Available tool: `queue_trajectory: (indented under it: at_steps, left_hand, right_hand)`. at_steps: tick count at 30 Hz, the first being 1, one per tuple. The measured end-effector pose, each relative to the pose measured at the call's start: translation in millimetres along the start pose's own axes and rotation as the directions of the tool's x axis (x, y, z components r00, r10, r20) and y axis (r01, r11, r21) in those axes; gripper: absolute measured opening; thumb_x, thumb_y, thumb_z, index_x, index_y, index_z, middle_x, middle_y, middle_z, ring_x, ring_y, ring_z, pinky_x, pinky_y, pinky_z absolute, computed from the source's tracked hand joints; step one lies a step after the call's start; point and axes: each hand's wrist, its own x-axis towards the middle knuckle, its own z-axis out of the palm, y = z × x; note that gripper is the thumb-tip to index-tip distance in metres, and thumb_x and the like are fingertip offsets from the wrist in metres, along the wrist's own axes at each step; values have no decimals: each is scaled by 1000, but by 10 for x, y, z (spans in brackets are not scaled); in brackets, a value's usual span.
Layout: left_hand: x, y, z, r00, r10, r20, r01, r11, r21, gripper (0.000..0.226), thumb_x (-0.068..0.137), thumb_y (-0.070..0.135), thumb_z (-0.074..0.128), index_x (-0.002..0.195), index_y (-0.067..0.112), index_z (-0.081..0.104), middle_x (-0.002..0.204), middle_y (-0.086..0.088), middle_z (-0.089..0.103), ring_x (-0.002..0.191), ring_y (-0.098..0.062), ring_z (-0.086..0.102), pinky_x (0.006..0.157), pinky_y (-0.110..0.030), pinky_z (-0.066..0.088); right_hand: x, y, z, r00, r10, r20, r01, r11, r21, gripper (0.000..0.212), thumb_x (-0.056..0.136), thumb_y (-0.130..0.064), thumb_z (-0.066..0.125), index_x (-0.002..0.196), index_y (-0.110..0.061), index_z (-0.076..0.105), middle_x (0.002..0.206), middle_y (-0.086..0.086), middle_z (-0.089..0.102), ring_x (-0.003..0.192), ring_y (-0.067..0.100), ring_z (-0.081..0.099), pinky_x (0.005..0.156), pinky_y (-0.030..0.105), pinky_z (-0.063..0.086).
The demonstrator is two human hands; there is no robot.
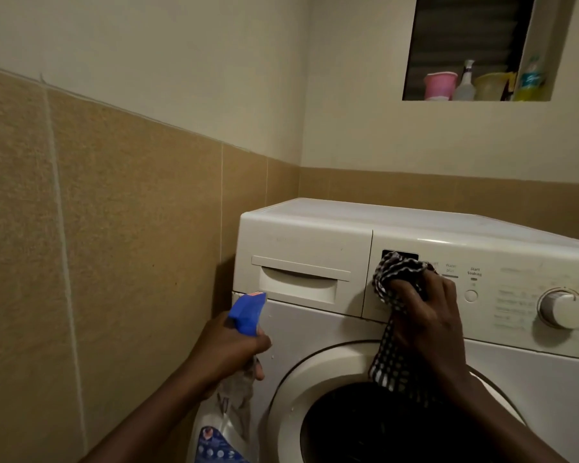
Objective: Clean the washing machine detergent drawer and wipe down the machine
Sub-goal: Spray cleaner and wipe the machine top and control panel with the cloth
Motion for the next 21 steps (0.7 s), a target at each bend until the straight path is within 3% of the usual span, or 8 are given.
queue_trajectory:
  at_steps: [4,9,14,17,21]
  left_hand:
    - [12,70,109,997,43,60,-42,999,-18,19,84,9,74,95,0,62,71,-12,65,53,-22,67,60,-33,57]
    - [69,113,290,995,66,72,-69,997,40,12,85,11,72,88,4,63,61,-8,65,58,-24,69,71,-38,59]
    - [6,151,434,987,65,147,-70,997,27,15,85,12,73,93,4,63,67,-9,65,59,-22,69,67,-34,60]
    - [-8,121,459,989,60,137,-69,996,59,16,84,13,72,91,2,64,64,-10,65,59,-23,70,73,-40,61]
    - [-62,93,363,988,43,145,-38,999,-37,26,83,18,77,96,2,62,65,-7,66,55,-22,68,60,-30,57]
  right_hand:
    - [-11,-14,22,1000,22,-3,-22,1000,10,79,45,11,77,114,-16,51,120,16,48,109,36,40,84,50,47]
    - [-3,-45,-15,999,35,31,-36,999,25,82,43,10,79,114,-18,50,121,14,45,111,34,39,83,49,48]
    - [-7,-67,-23,1000,15,2,-15,999,32,79,43,12,79,112,-17,52,121,10,42,112,33,40,82,48,49]
    - [-44,-116,36,997,-60,-43,61,998,20,62,58,9,70,114,-15,57,124,12,48,115,34,43,90,47,45]
    - [-86,-253,119,977,-213,-13,213,975,62,51,73,-2,50,122,-14,59,127,14,59,121,31,48,101,38,37]
